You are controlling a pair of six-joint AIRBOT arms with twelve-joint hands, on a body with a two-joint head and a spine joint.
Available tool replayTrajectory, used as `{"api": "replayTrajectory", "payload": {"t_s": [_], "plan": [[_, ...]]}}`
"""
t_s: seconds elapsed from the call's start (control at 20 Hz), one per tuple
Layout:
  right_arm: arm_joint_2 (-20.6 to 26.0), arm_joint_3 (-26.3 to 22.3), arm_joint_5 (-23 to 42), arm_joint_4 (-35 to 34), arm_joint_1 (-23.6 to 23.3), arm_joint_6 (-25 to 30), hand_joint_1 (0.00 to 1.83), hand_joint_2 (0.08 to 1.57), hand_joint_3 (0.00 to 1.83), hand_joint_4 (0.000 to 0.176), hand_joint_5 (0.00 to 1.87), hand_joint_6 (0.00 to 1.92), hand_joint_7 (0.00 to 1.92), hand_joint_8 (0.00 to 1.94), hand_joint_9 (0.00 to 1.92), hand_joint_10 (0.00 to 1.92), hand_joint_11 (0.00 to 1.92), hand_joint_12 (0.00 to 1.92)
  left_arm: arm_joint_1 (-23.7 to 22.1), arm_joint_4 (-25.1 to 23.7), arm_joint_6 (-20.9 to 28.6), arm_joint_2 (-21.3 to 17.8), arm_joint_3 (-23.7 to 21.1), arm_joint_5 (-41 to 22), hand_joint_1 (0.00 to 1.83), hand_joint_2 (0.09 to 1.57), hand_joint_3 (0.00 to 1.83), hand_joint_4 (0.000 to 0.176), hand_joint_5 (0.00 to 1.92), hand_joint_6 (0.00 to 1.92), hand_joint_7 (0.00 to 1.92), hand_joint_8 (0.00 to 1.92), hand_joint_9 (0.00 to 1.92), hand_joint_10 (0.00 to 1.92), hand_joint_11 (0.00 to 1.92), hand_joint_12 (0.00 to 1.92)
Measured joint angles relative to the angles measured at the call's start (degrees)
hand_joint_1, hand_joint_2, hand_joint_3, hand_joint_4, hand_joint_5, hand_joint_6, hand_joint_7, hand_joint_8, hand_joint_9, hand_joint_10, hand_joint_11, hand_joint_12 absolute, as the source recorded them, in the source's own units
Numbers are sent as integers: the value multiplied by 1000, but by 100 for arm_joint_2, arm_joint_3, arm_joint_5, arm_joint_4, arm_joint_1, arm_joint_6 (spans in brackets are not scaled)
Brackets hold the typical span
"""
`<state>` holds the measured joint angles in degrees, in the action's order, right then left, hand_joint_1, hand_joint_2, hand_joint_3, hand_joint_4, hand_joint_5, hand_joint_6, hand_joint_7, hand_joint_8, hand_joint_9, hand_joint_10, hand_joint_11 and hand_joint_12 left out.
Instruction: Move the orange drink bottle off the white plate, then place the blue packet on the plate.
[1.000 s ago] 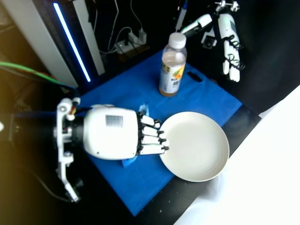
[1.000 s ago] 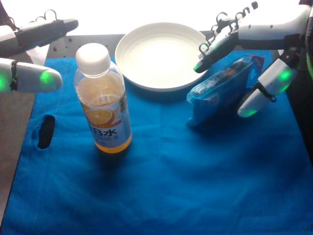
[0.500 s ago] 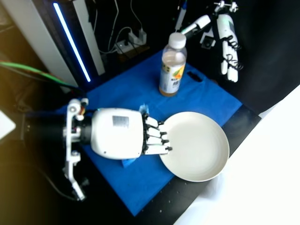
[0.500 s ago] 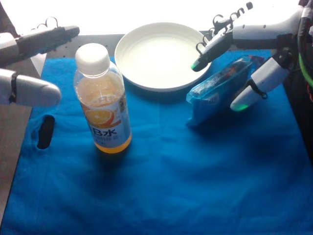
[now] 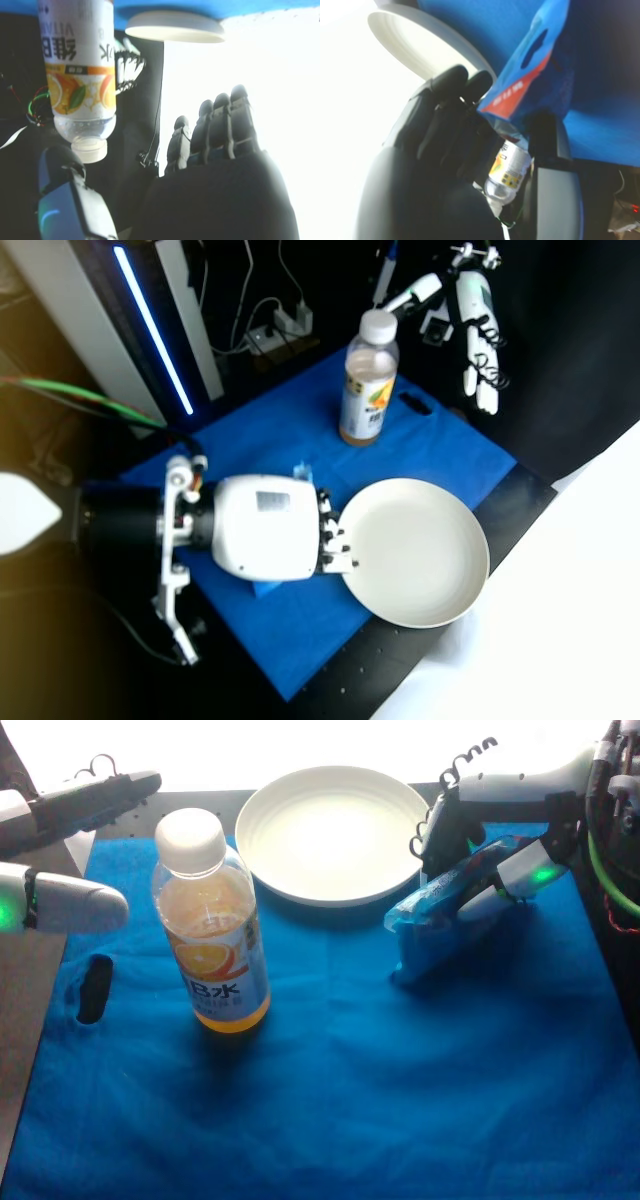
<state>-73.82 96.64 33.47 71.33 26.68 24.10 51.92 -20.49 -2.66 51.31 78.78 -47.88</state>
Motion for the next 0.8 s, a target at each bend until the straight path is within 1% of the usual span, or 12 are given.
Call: {"api": "replayTrajectory", "payload": {"t_s": [0.05, 0.15, 0.25, 0.3, 0.35, 0.4, 0.45, 0.5, 0.55, 0.6, 0.7, 0.8], "plan": [[0, -2, 0, -17, 2, -4, 1253, 1103, 4, 0, 1118, 565, 943, 1231, 793, 1111, 626, 1532, 20, 13, 0, 2, 0, -4, 348, 710, 0, 176, 0, 0, 0, 0, 0, 0, 0, 0], [0, -2, 11, -55, 2, -13, 1263, 1112, 0, 0, 1066, 608, 967, 1248, 771, 1255, 530, 1681, 57, 13, -2, 2, 0, 2, 344, 722, 6, 176, 0, 0, 0, 0, 0, 0, 0, 0], [0, -2, 57, -118, -7, -35, 1242, 1168, 1, 0, 978, 711, 833, 1478, 681, 1688, 574, 1911, 57, 24, 0, 0, 0, 4, 331, 731, 8, 176, 0, 0, 0, 0, 0, 0, 0, 0], [0, -2, 114, -105, -46, -37, 1241, 1162, 0, 0, 1002, 703, 834, 1466, 741, 1644, 656, 1919, 61, 42, 0, -4, 0, 2, 321, 738, 10, 176, 0, 0, 0, 0, 0, 0, 0, 0], [0, -2, 129, -101, -129, -44, 1244, 1130, 0, 0, 1017, 726, 932, 1281, 822, 1345, 644, 1749, 94, 63, 2, -4, 0, -4, 341, 724, 3, 176, 0, 0, 0, 0, 0, 0, 0, 0], [15, -9, 144, -83, -238, -109, 1258, 1100, 0, 0, 1052, 672, 1017, 1143, 884, 1208, 672, 1677, 114, 70, 0, -7, 0, 9, 357, 718, 0, 176, 0, 0, 0, 0, 0, 0, 0, 0], [26, -9, 142, -131, -363, -125, 1250, 1090, 1, 0, 1045, 715, 1047, 1060, 846, 1096, 401, 1633, 138, 74, 0, -13, 0, 7, 380, 704, 0, 176, 0, 0, 0, 0, 0, 0, 0, 0], [31, -7, 153, -160, -463, -133, 1270, 1098, 0, 0, 1091, 531, 1008, 1200, 908, 1481, 641, 1863, 166, 85, 0, -24, -4, 4, 382, 699, 0, 176, 0, 0, 0, 0, 0, 0, 0, 0], [37, -7, 170, -197, -533, -155, 1208, 1071, 1, 0, 1094, 720, 951, 1450, 968, 1831, 917, 1909, 166, 90, -2, -28, -4, 7, 369, 705, 0, 176, 0, 0, 0, 0, 0, 0, 0, 0], [35, -9, 195, -201, -592, -192, 1341, 1120, 2, 0, 999, 714, 924, 1181, 882, 1484, 754, 1498, 166, 90, -2, -39, -4, 2, 352, 703, 0, 176, 0, 0, 0, 0, 0, 0, 0, 0], [9, 7, 188, -111, -723, -275, 1387, 1073, 0, 0, 953, 952, 1154, 625, 1018, 1058, 795, 957, 166, 122, -2, -46, -4, 4, 301, 721, 4, 176, 0, 0, 0, 0, 0, 0, 6, 3], [-160, 214, 197, -170, -857, -295, 1393, 1061, 0, 0, 924, 972, 1210, 426, 1094, 1014, 943, 792, 166, 120, -2, -48, -7, -2, 362, 712, 0, 176, 0, 0, 0, 0, 0, 0, 0, 0]]}}
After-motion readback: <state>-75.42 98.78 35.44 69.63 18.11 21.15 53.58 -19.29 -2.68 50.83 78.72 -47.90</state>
